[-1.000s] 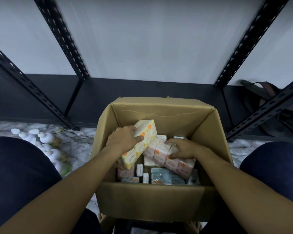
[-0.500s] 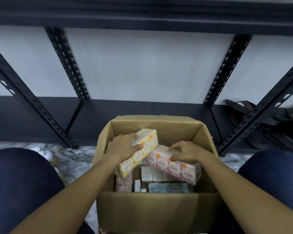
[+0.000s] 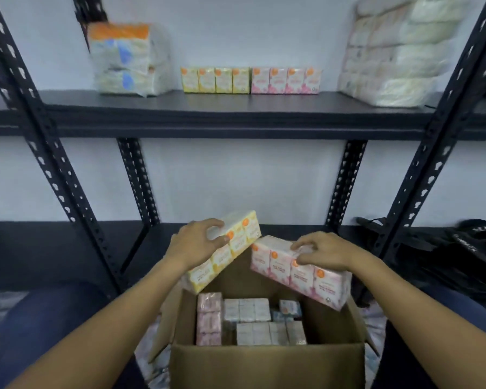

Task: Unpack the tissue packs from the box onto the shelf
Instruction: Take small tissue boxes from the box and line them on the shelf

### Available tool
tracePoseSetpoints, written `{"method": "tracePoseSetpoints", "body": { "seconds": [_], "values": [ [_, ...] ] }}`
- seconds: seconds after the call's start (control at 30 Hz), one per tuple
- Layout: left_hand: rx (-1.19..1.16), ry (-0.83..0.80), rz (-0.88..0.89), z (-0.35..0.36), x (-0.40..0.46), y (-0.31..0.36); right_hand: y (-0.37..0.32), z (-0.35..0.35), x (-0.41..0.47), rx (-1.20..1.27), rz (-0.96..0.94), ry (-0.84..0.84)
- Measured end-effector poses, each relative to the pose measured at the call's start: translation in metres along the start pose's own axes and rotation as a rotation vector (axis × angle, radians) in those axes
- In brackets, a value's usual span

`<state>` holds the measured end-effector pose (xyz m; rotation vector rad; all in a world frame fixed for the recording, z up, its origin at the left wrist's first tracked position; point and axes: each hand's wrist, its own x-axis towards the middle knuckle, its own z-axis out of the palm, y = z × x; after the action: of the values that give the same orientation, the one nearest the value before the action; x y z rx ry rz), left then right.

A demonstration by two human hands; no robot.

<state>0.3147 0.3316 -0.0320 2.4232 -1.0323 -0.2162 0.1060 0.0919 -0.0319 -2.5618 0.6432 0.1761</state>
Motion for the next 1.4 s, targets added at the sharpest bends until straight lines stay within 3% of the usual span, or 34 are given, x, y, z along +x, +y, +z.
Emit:
{"method": "tracePoseSetpoints", "body": {
  "seconds": [0.63,0.9,1.4],
  "values": [
    [0.082,0.451,0.294,-0.214,-0.002,0.108,-0.108,-0.193,-0.094,-0.051,-0.151,0.473],
    [0.242,0.478,0.235,-0.266,0.042,0.118,-0.119,-0.251,-0.083,-0.096,-0.143,0.609],
    [0.458,0.373,0.125,-0.279,0.170,0.129,-0.121,-0.312,0.008,-0.135,-0.082,0.662]
  ]
}}
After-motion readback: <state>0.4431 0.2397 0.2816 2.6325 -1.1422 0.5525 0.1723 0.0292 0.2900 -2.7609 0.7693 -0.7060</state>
